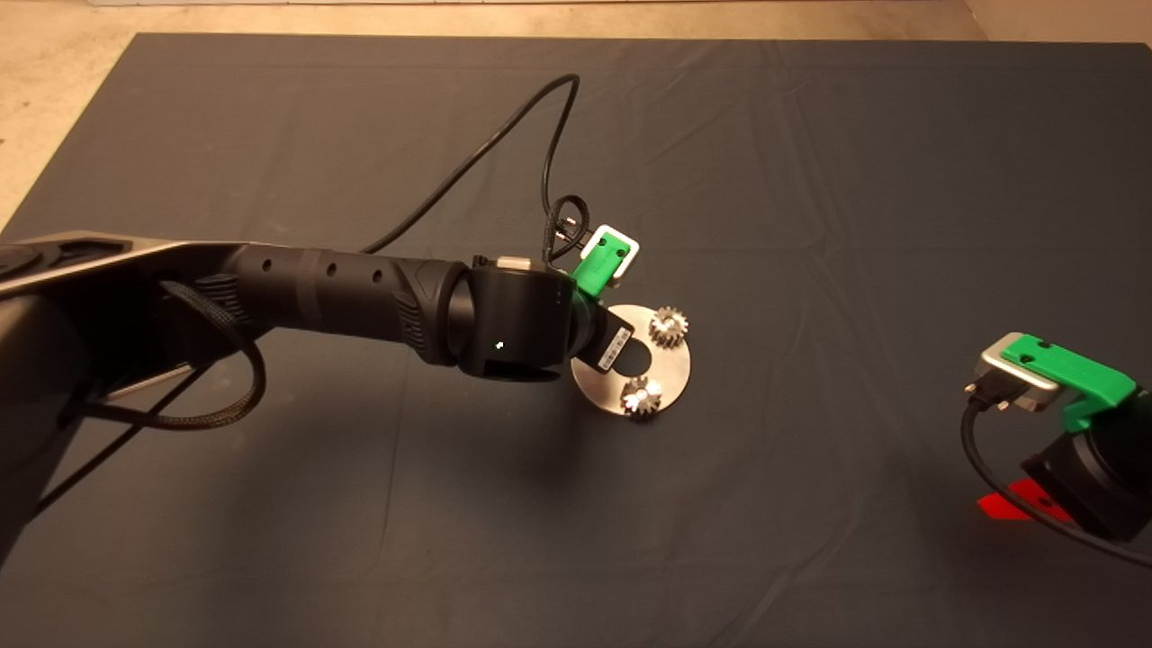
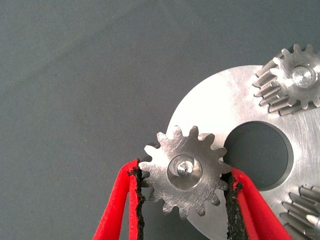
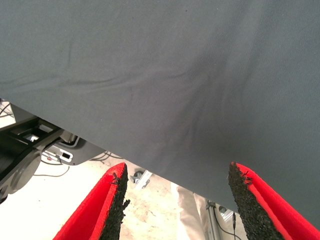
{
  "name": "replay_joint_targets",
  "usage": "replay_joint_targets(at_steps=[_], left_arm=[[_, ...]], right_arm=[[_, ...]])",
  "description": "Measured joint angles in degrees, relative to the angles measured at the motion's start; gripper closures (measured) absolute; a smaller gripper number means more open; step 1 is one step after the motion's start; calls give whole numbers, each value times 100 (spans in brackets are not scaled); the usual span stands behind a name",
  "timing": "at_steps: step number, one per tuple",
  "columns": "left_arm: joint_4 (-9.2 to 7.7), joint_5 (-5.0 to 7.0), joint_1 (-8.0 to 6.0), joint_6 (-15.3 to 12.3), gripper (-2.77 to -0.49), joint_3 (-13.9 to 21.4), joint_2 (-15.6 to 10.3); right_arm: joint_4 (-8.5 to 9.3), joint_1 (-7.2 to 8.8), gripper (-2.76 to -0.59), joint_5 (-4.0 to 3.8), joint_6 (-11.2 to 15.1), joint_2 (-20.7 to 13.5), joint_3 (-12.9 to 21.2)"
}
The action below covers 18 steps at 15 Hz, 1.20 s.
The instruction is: Install three planetary gears onto the carrier pins
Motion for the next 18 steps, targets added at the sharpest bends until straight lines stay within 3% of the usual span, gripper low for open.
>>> replay_joint_targets(at_steps=[8,14,18], left_arm=[[2,-61,2,-45,-77,-17,-3],[0,-66,4,-151,-77,220,-69],[-3,-59,118,-151,-77,245,-87]], right_arm=[[0,0,-147,-1,-2,0,0],[0,0,-147,-4,-16,0,-2],[0,0,-147,0,-18,1,-2]])
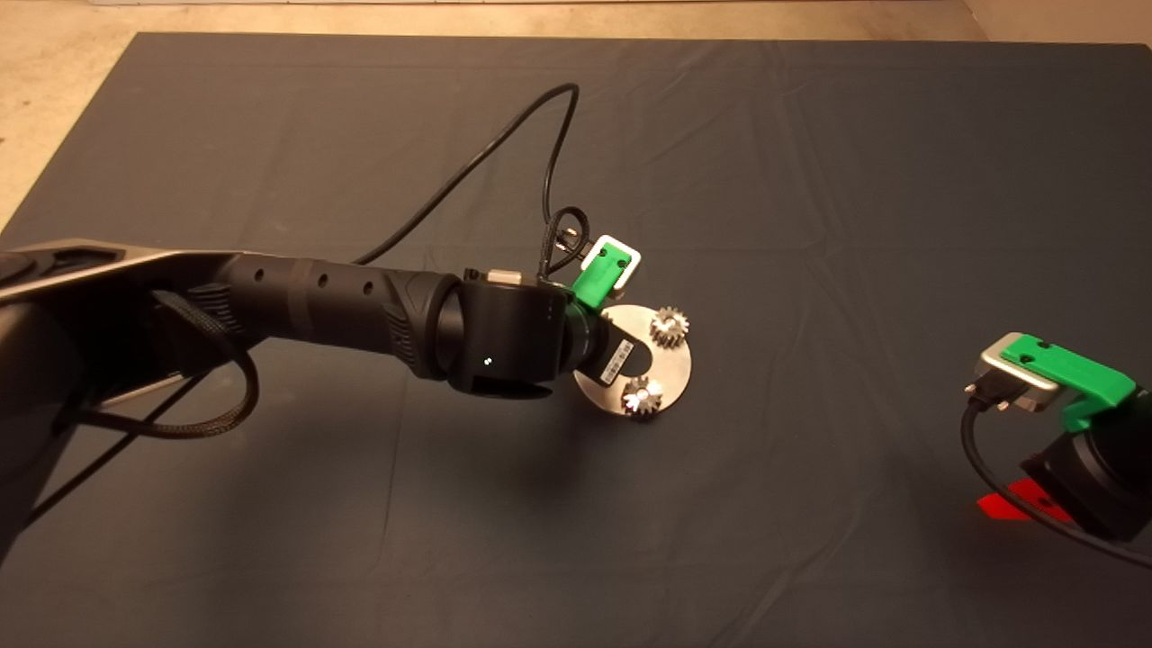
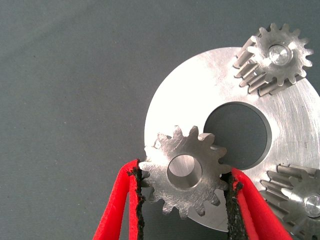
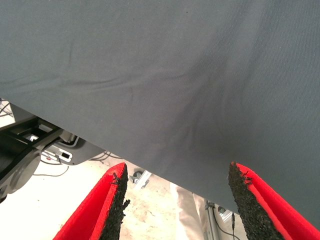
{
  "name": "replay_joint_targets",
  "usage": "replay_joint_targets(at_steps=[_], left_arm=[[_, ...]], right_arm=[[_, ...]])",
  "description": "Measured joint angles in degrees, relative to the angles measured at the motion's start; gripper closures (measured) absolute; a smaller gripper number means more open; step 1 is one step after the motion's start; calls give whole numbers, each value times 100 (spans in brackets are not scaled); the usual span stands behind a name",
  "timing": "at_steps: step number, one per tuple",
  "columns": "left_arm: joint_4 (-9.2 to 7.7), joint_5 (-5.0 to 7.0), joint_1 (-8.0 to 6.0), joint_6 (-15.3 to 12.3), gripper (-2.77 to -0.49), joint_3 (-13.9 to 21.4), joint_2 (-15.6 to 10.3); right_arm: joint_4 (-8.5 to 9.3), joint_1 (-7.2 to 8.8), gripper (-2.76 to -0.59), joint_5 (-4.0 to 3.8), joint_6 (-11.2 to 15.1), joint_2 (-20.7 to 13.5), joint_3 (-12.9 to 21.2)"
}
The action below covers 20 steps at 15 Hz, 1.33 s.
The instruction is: Install three planetary gears onto the carrier pins
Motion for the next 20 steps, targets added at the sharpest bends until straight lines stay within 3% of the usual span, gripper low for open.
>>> replay_joint_targets(at_steps=[5,20], left_arm=[[3,0,73,7,-77,0,-11],[10,-22,47,44,-77,-80,-11]], right_arm=[[5,4,-147,-1,-1,-1,0],[9,19,-147,0,-1,-1,0]])
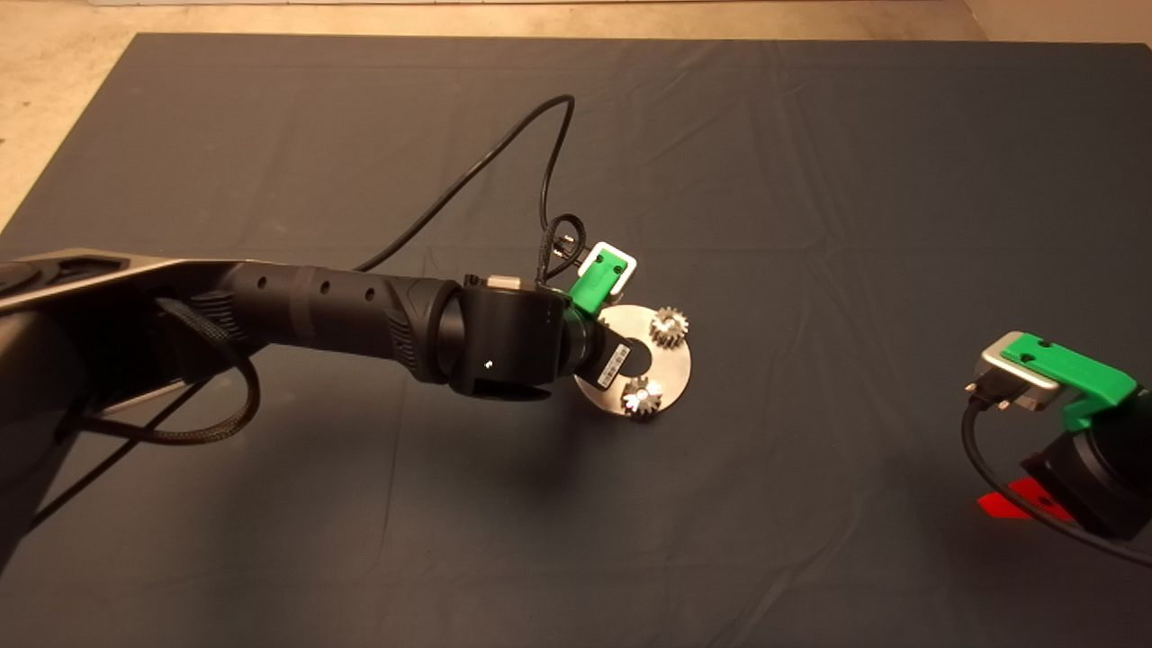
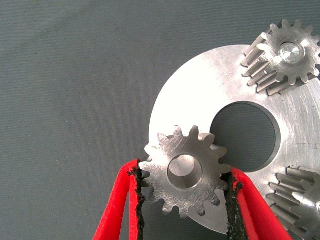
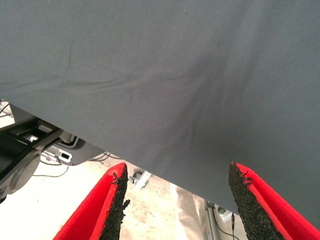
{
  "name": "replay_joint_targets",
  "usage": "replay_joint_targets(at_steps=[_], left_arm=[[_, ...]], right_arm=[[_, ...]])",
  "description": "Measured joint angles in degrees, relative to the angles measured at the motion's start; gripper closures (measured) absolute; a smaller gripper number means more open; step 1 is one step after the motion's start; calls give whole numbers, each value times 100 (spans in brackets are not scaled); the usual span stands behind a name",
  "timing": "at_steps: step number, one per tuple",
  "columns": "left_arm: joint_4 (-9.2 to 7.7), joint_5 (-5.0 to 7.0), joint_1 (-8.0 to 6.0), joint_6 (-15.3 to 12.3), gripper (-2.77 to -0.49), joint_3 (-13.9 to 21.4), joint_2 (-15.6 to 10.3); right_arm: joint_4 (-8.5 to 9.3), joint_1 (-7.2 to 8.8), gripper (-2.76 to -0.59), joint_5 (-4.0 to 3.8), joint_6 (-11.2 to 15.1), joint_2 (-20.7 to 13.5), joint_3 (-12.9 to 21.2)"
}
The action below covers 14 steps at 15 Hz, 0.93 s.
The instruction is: Install three planetary gears onto the carrier pins
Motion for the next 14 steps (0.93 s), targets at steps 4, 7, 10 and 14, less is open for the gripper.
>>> replay_joint_targets(at_steps=[4,7,10,14], left_arm=[[-2,0,-18,0,-77,-28,1],[-2,2,-71,0,-77,-41,1],[-5,2,-101,0,-77,-72,4],[-5,4,-101,-11,-77,-72,4]], right_arm=[[-1,-1,-147,0,0,0,0],[0,0,-147,0,0,0,0],[0,-1,-147,-1,0,0,0],[-1,0,-147,0,1,1,0]])
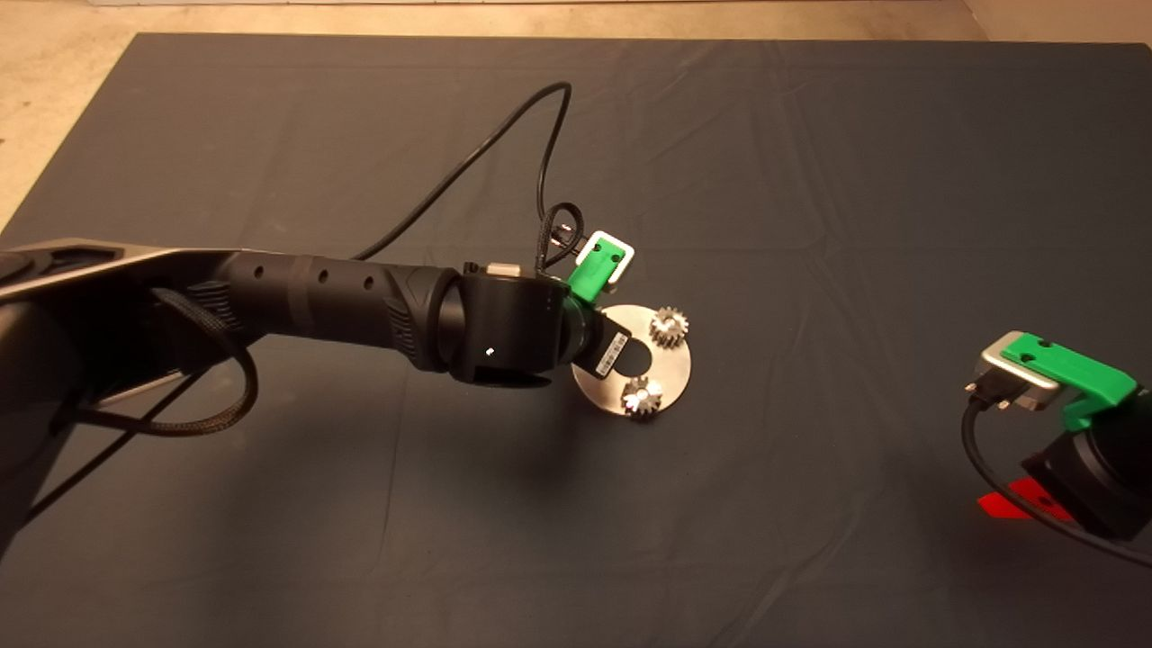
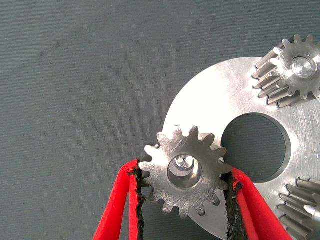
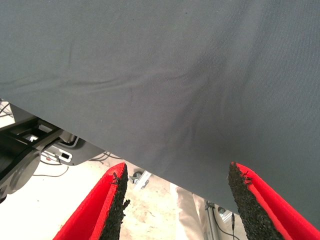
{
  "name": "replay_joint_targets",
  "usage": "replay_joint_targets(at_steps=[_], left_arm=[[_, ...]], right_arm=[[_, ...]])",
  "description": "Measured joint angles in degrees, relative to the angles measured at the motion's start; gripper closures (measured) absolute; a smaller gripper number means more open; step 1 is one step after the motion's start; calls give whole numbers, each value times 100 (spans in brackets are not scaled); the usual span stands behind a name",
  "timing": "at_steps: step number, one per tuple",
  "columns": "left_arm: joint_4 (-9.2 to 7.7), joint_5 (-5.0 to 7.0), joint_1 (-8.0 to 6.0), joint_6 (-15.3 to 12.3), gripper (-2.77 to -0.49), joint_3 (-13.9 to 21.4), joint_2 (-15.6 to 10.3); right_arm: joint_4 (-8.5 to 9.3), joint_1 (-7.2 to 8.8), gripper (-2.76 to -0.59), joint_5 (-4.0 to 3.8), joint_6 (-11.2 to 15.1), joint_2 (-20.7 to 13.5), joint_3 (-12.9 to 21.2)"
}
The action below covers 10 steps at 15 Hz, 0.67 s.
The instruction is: Install three planetary gears onto the carrier pins
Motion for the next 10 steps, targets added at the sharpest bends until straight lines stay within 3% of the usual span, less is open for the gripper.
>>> replay_joint_targets(at_steps=[10], left_arm=[[7,-78,0,-1,-77,-154,13]], right_arm=[[0,0,-147,0,-1,0,0]])
